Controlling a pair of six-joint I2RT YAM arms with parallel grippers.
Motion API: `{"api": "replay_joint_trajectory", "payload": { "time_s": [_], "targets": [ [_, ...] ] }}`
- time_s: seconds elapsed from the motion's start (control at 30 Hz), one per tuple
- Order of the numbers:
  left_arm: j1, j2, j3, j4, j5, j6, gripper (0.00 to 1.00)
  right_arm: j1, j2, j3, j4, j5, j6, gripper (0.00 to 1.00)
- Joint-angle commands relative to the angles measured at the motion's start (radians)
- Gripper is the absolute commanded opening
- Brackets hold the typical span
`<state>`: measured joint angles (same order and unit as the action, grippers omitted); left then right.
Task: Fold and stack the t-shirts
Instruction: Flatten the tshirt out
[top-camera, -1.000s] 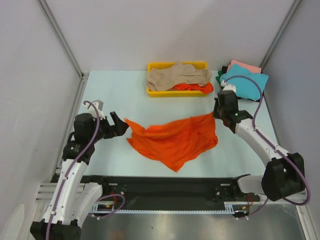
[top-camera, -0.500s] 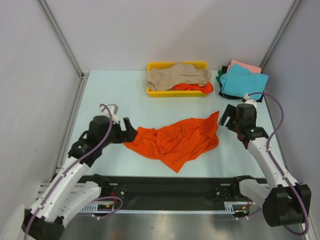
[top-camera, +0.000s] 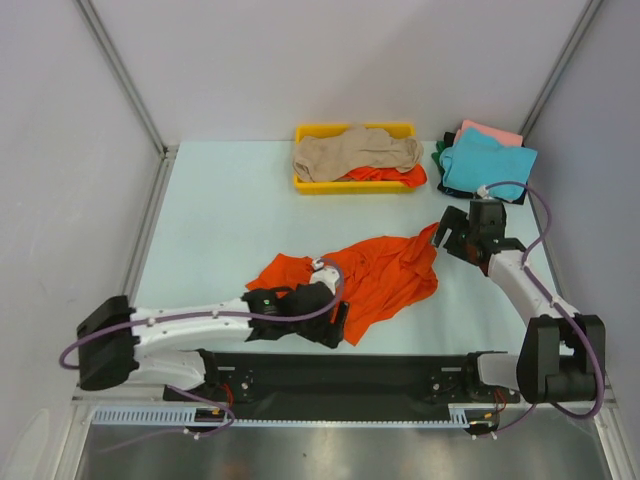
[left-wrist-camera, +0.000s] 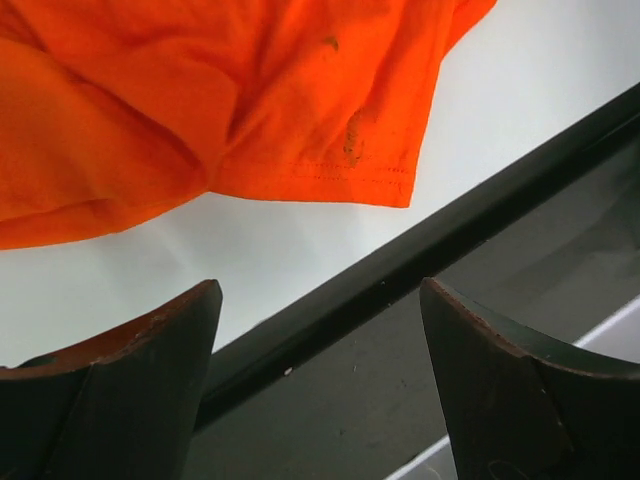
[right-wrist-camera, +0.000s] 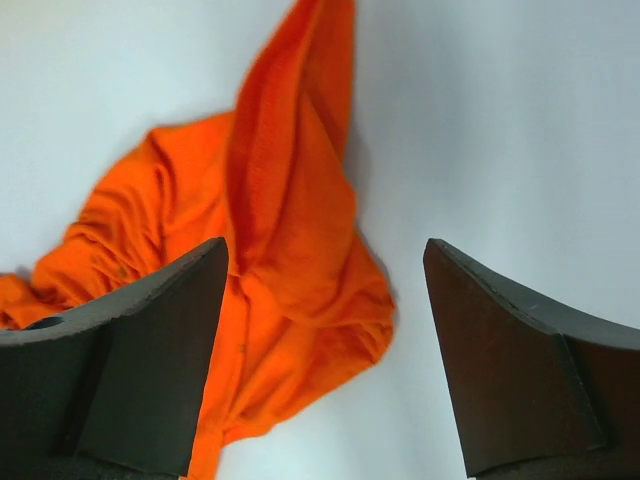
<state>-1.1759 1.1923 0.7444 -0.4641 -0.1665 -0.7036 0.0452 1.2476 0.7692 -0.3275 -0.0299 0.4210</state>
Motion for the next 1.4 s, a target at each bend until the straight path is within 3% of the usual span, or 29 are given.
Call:
{"api": "replay_joint_trajectory", "payload": {
  "time_s": [0.0,0.33,0.7,0.73,0.77,0.83,0.9,1.0,1.37],
  "targets": [
    [-0.063,0.11,0.075,0.074,-0.062,-0.054,0.85,-0.001,0.019,0.076,0.061,-0.065,0.013,0.84],
    [-0.145,0.439,0.275,0.071,-0.073,-0.008,0.71,-0.019,0.013,0.035,0.064,-0.064,-0.011,0.84],
    [-0.152,0.587,0.329,0.002,-0.105,-0.016,0.55,-0.038,0.085,0.093,0.079,-0.088,-0.007,0.84],
    [-0.153,0.595,0.331,-0.005,-0.11,-0.017,0.52,-0.038,0.096,0.099,0.084,-0.093,-0.004,0.84],
    [-0.154,0.604,0.326,-0.008,-0.122,-0.022,0.42,-0.038,0.128,0.117,0.093,-0.099,-0.001,0.84],
    [-0.156,0.61,0.316,-0.001,-0.122,-0.026,0.37,-0.038,0.166,0.139,0.102,-0.111,0.002,0.84],
    [-0.156,0.609,0.303,0.005,-0.131,-0.037,0.18,-0.038,0.222,0.159,0.116,-0.126,0.005,0.83],
    [-0.156,0.595,0.274,0.021,-0.133,-0.051,0.02,-0.038,0.282,0.209,0.125,-0.117,0.002,0.82],
    [-0.156,0.576,0.216,0.054,-0.125,-0.077,0.0,-0.033,0.555,0.375,0.119,-0.107,0.001,0.8]
  ]
}}
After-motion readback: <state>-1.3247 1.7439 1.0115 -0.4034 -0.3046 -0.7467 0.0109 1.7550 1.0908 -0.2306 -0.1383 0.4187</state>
